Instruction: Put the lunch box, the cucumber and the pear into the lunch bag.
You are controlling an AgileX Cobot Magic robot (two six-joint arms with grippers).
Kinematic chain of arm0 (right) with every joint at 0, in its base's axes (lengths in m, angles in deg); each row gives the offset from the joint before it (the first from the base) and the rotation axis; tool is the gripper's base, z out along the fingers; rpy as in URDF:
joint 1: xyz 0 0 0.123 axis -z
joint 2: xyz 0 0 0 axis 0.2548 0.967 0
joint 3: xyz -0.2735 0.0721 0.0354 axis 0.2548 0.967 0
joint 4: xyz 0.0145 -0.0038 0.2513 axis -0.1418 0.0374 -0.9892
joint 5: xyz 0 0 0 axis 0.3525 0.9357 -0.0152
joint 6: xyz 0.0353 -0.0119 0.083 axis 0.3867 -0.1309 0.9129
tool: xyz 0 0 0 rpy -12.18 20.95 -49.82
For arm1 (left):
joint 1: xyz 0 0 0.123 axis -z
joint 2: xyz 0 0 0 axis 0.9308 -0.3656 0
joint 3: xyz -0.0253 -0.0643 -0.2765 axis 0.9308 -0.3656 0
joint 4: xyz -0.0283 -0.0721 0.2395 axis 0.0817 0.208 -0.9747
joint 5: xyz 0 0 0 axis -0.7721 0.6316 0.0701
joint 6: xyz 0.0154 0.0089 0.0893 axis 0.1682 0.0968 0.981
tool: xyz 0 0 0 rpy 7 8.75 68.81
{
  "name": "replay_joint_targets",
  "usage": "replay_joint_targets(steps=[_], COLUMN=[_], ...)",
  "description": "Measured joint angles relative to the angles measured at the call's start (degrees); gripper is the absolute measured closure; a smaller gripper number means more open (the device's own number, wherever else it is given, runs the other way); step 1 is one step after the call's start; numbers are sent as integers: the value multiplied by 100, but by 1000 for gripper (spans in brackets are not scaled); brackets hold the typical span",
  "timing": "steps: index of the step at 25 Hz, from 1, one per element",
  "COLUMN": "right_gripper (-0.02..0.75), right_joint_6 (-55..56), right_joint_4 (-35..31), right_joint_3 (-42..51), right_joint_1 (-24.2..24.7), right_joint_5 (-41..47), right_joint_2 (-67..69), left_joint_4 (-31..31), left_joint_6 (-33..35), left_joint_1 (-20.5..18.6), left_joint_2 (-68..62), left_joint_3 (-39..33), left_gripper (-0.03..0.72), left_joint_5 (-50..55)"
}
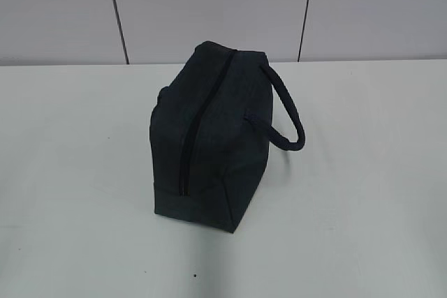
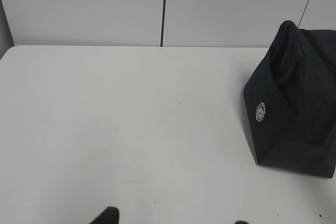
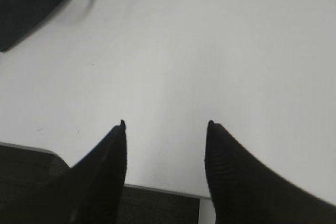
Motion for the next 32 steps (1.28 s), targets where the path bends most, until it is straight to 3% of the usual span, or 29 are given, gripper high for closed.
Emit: replay_joint_targets(steps=[24,32], right_gripper=[351,351], right_joint_6=[0,0], right_joint_4=[13,13], right_joint_3=[158,158], right_joint_1=[0,0], right_joint_5=[-315,-325], right_joint_2=[0,0], left_joint_4=[0,0], left_joint_6=[0,0], left_joint_1=[-7,-731], left_joint_2=[6,6], left_joint_3=[0,0], left_gripper=[386,400], left_joint_5=[-14,-14])
